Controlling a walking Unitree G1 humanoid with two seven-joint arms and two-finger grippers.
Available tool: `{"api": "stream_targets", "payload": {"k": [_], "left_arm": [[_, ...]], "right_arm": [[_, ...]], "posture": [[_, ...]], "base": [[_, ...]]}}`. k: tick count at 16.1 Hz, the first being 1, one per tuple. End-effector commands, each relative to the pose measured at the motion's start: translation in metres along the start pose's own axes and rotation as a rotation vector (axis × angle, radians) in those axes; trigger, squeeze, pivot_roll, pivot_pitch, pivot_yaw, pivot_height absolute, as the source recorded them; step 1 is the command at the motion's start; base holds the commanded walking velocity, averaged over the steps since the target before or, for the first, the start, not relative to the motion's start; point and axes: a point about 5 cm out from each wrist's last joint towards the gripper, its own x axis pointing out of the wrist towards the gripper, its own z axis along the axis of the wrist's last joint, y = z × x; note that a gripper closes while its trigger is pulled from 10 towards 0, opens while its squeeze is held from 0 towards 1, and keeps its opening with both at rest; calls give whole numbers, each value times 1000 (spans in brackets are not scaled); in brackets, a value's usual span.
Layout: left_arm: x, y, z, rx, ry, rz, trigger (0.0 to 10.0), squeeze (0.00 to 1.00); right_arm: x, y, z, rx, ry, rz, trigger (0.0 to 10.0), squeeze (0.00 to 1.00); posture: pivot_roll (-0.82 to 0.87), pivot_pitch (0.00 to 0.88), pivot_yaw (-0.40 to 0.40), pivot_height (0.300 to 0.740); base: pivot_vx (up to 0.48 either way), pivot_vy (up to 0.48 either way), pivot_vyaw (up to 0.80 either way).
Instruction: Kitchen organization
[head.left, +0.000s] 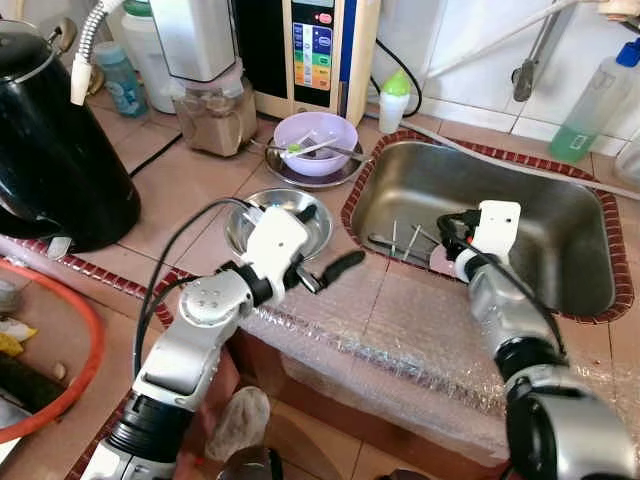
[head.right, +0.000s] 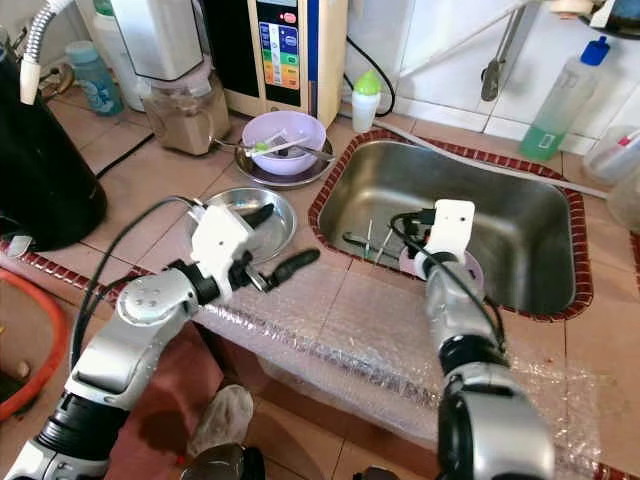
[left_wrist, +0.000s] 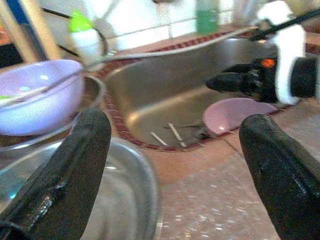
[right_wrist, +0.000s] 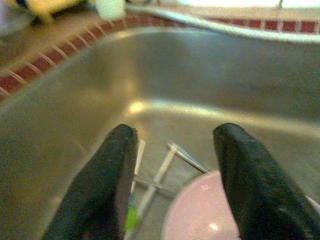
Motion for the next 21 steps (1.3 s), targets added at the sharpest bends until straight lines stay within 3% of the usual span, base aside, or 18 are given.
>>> {"api": "stream_targets", "payload": {"k": [1,2,4,5,8,11,12,13,14,18,19,20,21], "left_arm": [[-2,11,3,-32,-26,79,10000,1000],[-4,17,4,-108,-51,150,10000,1000],[-8,25,2,-121,-55,214,10000,1000],[-13,34,0,-154,-63,298,10000,1000],[-29,62,-13,-275,-48,519,10000,1000],[-37,76,-21,-311,-5,614,10000,1000],[-38,79,-24,-326,19,633,10000,1000],[-40,82,-29,-320,58,657,10000,1000],[-40,83,-31,-326,79,661,10000,1000],[-35,79,-44,-367,180,620,10000,992],[-34,76,-48,-386,210,597,10000,0],[-32,73,-51,-409,230,574,10000,0],[-32,72,-54,-418,241,584,1922,0]], "right_arm": [[-8,3,-8,32,-27,-4,10000,1000],[-13,7,-11,5,-60,-2,10000,1000],[-18,9,-12,6,-87,-5,10000,1000],[-22,13,-9,-6,-128,20,10000,1000],[-37,39,13,-141,-302,173,10000,1000],[-43,57,18,-118,-324,239,10000,1000],[-46,66,18,-116,-330,282,10000,835],[-50,76,20,-104,-339,334,10000,0],[-56,86,24,-102,-355,396,10000,0],[-61,92,27,-106,-348,433,10000,0],[-61,91,26,-109,-341,432,10000,0],[-62,90,25,-114,-331,429,10000,0],[-63,89,22,-113,-318,423,10000,0]], "posture": [[53,24,44,740],[51,24,44,740],[49,25,46,740],[45,24,46,740],[38,25,49,740],[40,28,47,740],[40,28,47,740],[40,28,47,740],[40,28,47,740],[46,34,45,740],[45,32,45,740],[45,32,45,740],[49,27,40,740]], "base": [[0,0,0],[0,0,0],[0,0,0],[0,0,0],[0,0,0],[0,0,0],[0,0,0],[0,0,0],[0,0,0],[0,0,0],[0,0,0],[0,0,0],[0,0,0]]}}
